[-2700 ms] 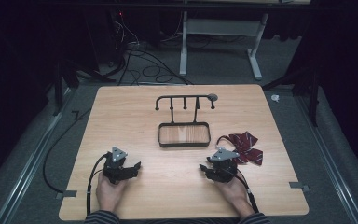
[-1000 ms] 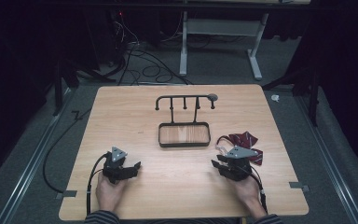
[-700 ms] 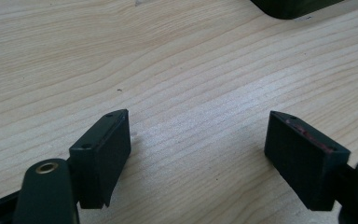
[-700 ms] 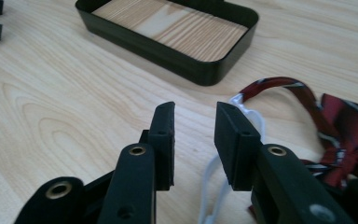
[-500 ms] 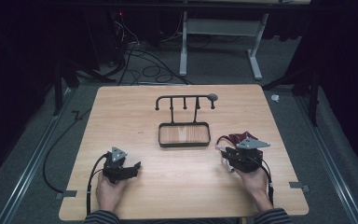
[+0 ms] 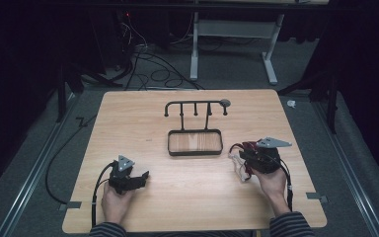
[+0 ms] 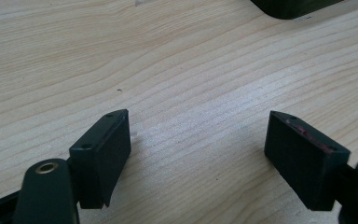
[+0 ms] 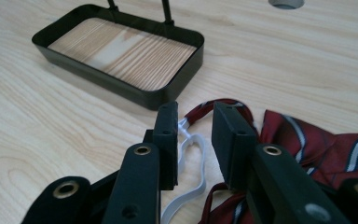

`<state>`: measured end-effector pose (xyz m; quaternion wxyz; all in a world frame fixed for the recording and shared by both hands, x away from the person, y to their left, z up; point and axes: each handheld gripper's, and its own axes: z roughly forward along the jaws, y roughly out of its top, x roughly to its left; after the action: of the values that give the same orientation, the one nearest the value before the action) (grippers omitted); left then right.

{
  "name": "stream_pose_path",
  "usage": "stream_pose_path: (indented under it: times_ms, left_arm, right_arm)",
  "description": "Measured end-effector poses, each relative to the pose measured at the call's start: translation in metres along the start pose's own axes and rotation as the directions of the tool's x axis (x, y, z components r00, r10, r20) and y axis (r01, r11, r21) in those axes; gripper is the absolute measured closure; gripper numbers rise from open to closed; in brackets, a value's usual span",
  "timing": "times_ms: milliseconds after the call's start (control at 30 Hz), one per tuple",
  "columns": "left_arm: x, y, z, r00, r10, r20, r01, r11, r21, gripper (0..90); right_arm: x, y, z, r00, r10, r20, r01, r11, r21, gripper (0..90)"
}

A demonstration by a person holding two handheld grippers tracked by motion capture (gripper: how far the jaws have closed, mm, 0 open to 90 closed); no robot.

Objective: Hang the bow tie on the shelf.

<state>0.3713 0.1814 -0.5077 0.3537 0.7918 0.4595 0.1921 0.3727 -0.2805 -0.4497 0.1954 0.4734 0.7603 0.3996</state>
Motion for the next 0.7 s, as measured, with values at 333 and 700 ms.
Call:
stream_pose_path:
  times_ms: [333,700]
  left_arm:
    - [0.000,0.000,0.000,1.0000,-0.001,-0.001,0.001,1.0000,0.001,23.1]
    - [0.000,0.000,0.000,1.0000,0.000,-0.001,0.000,1.0000,0.001,23.1]
  right_arm:
    - [-0.011,0.011,0.014,0.9993,0.006,0.036,-0.008,0.999,0.045,74.5]
    - [-0.019,0.024,0.034,0.9985,-0.003,0.055,-0.002,0.995,0.098,74.6]
